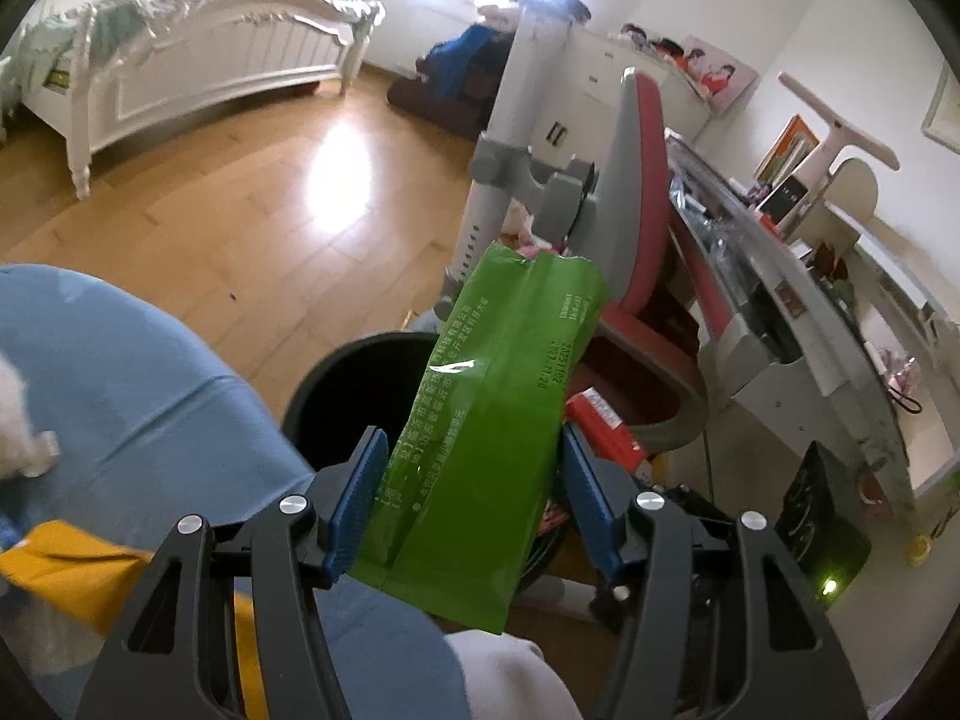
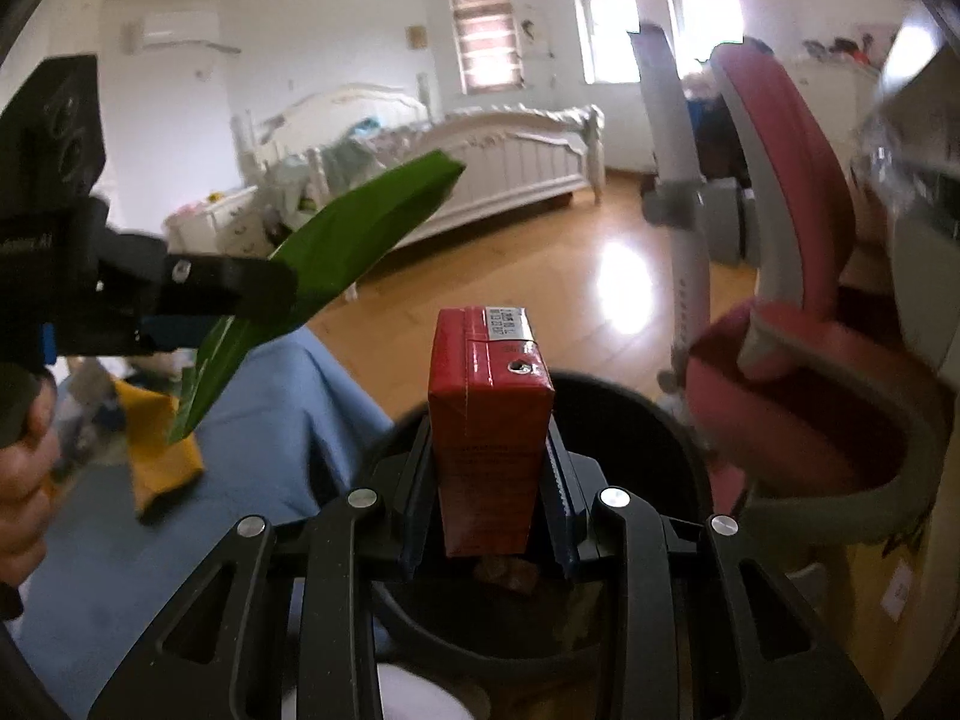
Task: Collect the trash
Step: 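Move both tools over the black bin and release the green wrapper and red box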
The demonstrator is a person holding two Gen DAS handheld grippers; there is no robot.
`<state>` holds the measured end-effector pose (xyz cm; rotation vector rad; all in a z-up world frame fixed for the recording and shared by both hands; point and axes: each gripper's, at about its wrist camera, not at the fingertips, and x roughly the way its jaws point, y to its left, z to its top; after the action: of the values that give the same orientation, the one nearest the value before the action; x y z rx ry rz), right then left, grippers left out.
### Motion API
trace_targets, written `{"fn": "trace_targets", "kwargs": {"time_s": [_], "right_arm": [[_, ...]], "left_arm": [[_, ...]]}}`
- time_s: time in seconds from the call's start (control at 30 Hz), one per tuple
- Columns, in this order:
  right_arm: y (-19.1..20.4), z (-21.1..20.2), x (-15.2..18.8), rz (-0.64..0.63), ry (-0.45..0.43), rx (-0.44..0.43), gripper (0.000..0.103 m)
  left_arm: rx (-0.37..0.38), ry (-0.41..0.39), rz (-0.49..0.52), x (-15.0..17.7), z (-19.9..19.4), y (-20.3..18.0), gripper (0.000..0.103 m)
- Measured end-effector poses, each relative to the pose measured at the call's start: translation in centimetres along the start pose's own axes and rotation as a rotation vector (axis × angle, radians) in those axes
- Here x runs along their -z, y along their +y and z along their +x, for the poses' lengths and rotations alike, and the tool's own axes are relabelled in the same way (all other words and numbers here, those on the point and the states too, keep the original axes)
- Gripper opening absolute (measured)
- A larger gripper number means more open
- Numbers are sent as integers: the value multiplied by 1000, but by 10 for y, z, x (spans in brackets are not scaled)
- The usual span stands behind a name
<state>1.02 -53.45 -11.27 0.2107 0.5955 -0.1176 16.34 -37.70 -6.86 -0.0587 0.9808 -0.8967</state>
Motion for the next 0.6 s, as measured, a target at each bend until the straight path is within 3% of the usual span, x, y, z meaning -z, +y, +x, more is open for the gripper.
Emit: {"fn": "trace_targets", "kwargs": {"time_s": [0.23, 0.6], "right_arm": [[-22, 23, 15, 57, 43, -5, 33], [-31, 35, 24, 91, 74, -18, 33]], "left_arm": [[-19, 66, -11, 0, 36, 0, 58], [-43, 96, -19, -3, 59, -5, 59]]}}
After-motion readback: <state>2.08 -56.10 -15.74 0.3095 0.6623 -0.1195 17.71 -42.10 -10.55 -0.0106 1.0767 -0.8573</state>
